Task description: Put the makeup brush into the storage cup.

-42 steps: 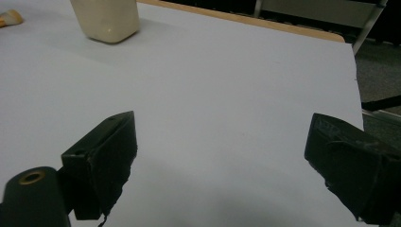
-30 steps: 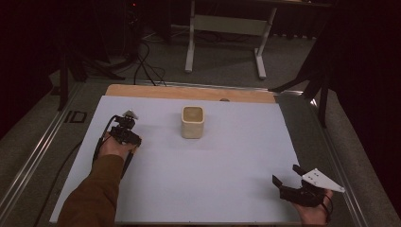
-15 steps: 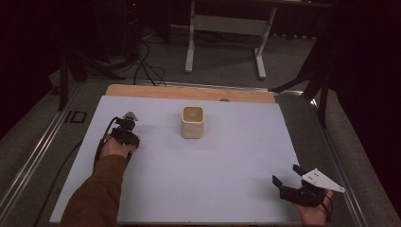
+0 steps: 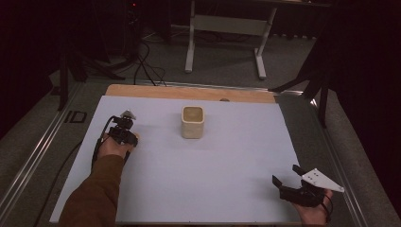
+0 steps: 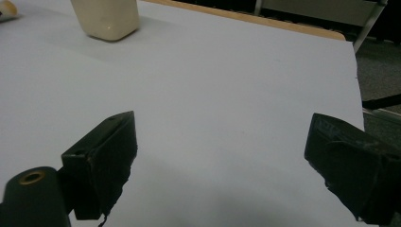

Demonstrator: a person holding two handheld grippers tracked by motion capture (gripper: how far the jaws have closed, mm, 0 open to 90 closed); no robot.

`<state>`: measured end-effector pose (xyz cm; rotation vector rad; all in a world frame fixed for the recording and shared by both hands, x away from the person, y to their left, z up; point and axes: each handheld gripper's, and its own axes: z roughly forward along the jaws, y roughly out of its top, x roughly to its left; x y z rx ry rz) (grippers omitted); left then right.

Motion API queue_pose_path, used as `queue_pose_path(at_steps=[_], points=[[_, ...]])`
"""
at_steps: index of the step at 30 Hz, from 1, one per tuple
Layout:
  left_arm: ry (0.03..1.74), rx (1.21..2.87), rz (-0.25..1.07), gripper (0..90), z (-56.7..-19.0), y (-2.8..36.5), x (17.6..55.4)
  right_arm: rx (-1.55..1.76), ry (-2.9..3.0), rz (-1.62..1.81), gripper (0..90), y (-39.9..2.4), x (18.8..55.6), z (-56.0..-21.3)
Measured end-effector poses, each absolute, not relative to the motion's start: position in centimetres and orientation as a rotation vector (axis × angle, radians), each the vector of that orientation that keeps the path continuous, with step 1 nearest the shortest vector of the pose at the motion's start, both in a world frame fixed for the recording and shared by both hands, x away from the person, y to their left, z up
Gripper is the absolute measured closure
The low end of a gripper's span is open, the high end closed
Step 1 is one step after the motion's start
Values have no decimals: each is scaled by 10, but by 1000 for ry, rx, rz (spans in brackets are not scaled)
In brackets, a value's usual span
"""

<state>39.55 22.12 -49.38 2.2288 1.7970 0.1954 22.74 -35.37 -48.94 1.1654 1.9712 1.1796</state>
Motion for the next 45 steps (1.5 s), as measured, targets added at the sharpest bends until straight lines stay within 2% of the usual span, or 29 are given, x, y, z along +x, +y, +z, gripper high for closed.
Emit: queue_pose_path(at_steps=[26,45], points=[[1733,2059,288,700,-462,240,382,1168,1967,1178,98,-354,228,-489],[1615,1970,441,700,-438,240,375,1177,1963,1179,97,-354,228,-489]])
